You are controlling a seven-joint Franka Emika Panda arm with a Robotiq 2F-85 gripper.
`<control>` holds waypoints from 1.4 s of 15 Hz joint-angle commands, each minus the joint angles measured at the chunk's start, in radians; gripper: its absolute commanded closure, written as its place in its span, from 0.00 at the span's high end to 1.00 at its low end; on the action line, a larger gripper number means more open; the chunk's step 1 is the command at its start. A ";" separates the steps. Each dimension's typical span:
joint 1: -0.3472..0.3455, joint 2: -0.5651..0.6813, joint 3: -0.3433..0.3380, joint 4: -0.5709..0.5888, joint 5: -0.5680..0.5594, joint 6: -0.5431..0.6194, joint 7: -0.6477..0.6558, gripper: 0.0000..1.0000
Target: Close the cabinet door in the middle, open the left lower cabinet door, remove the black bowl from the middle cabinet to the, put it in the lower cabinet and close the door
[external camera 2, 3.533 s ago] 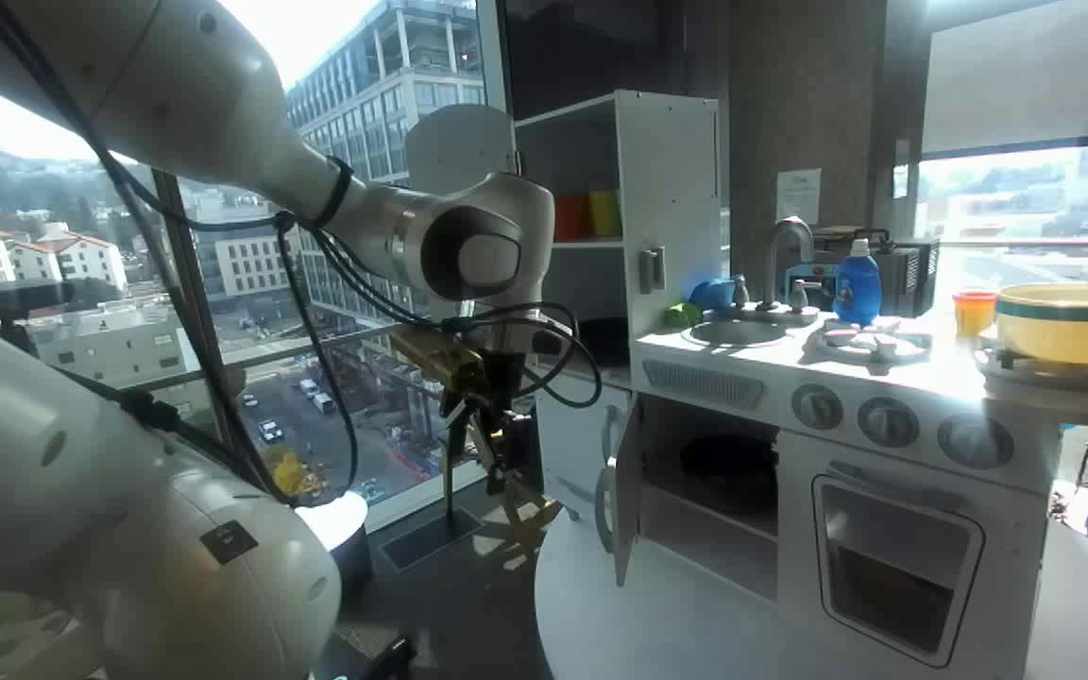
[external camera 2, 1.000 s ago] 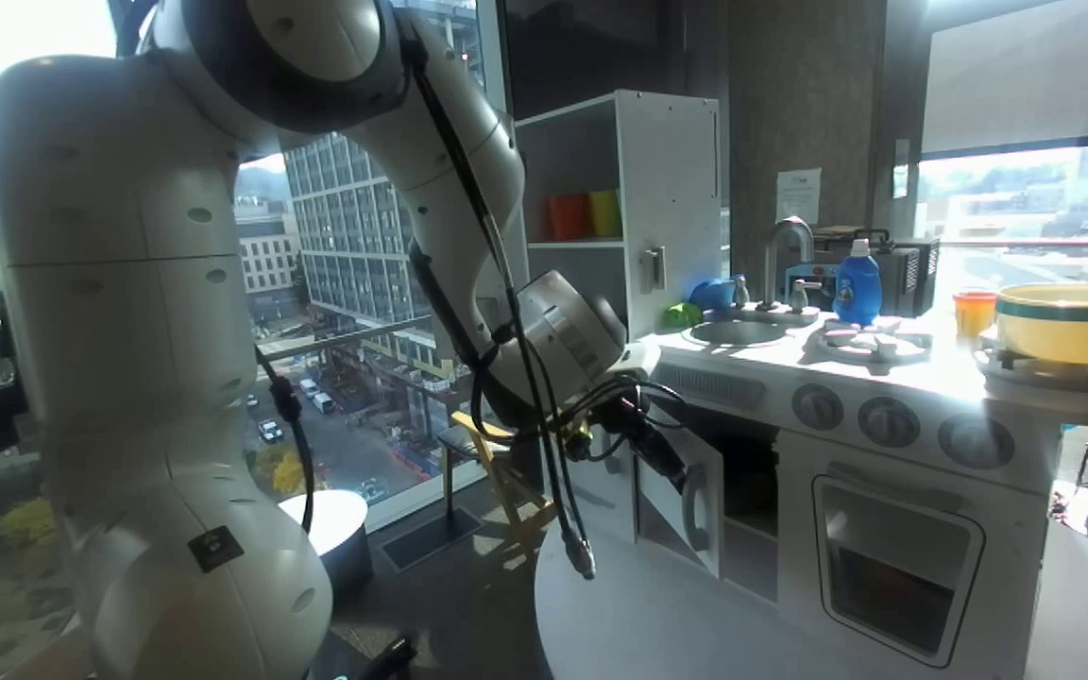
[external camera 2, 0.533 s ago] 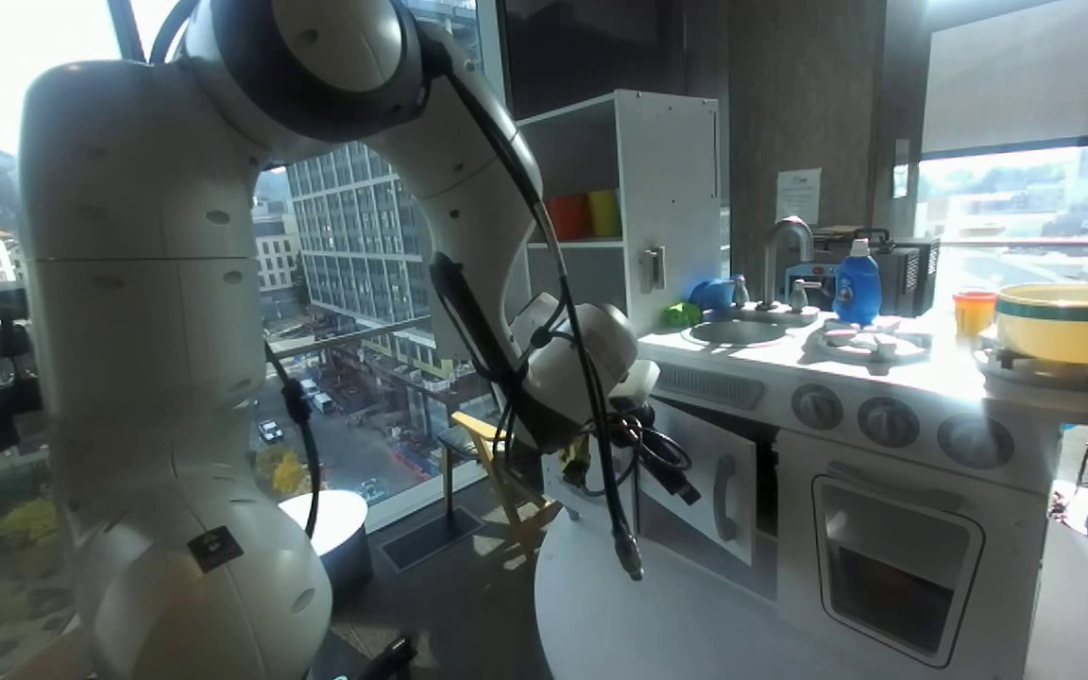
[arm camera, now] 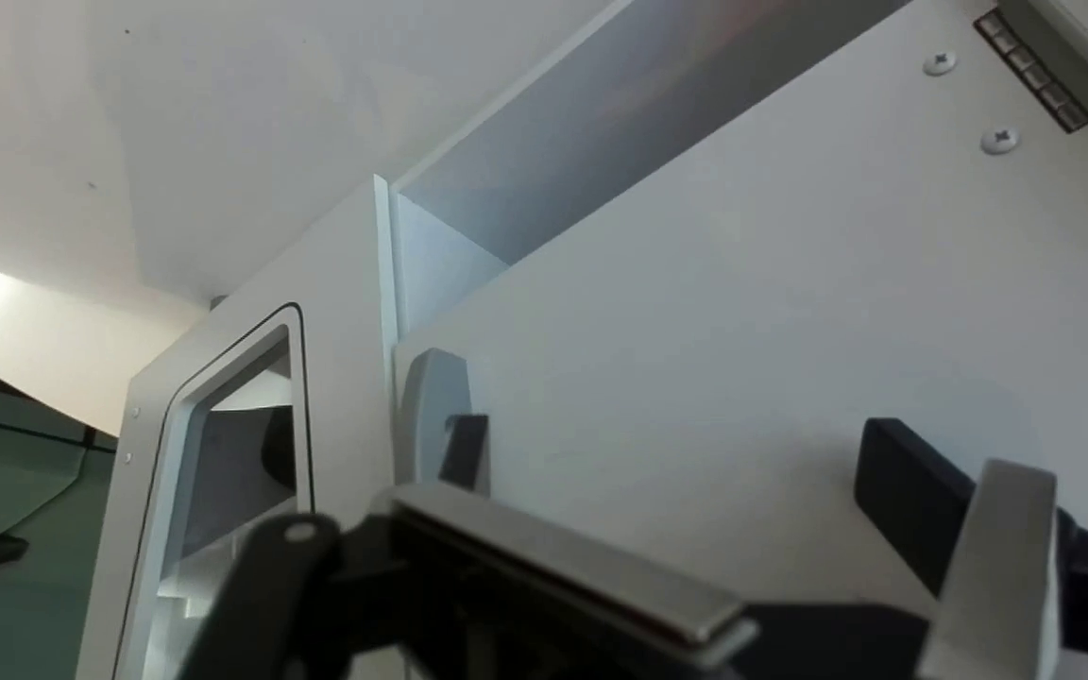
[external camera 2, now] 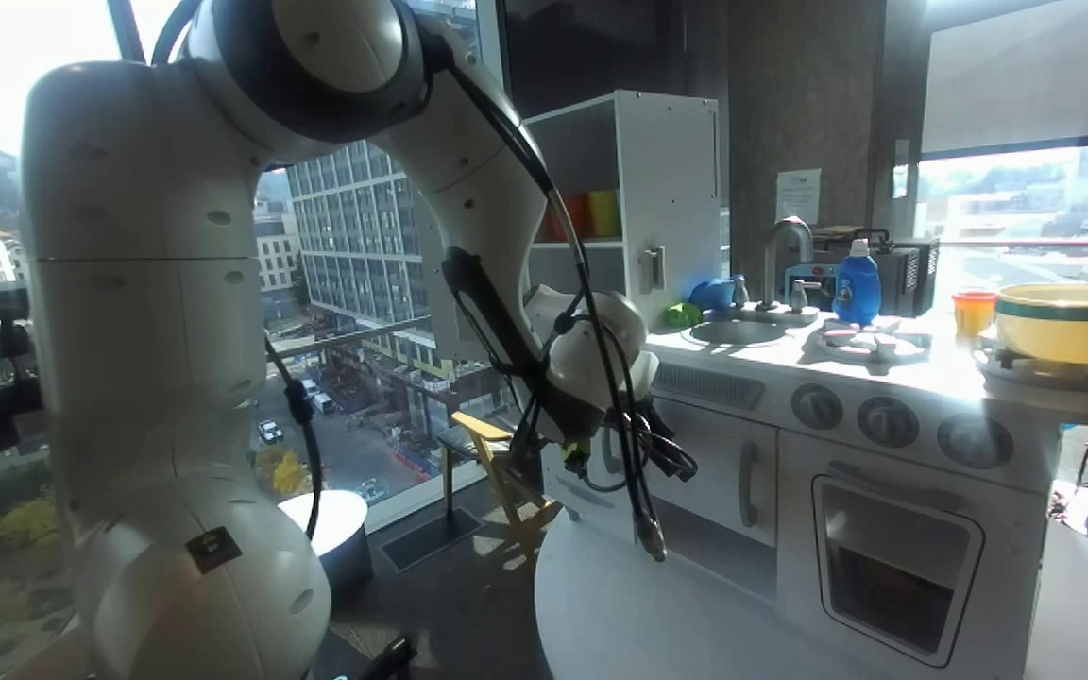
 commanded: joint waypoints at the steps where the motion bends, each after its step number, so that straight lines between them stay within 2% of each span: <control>1: -0.017 -0.071 0.005 -0.079 0.119 0.062 -0.239 1.00; 5: 0.001 -0.181 0.018 -0.179 0.254 0.133 -0.532 1.00; 11: 0.074 -0.036 0.087 0.000 0.525 0.271 -0.898 1.00; 14: 0.101 0.012 0.129 -0.045 0.703 0.310 -1.120 1.00; 15: 0.106 0.019 0.143 -0.061 0.765 0.296 -1.193 1.00; 16: 0.067 0.022 0.193 -0.070 0.791 0.274 -1.237 1.00; 18: 0.059 0.007 0.210 -0.074 0.819 0.210 -1.295 1.00; 21: 0.058 -0.027 0.198 -0.071 0.818 0.134 -1.324 1.00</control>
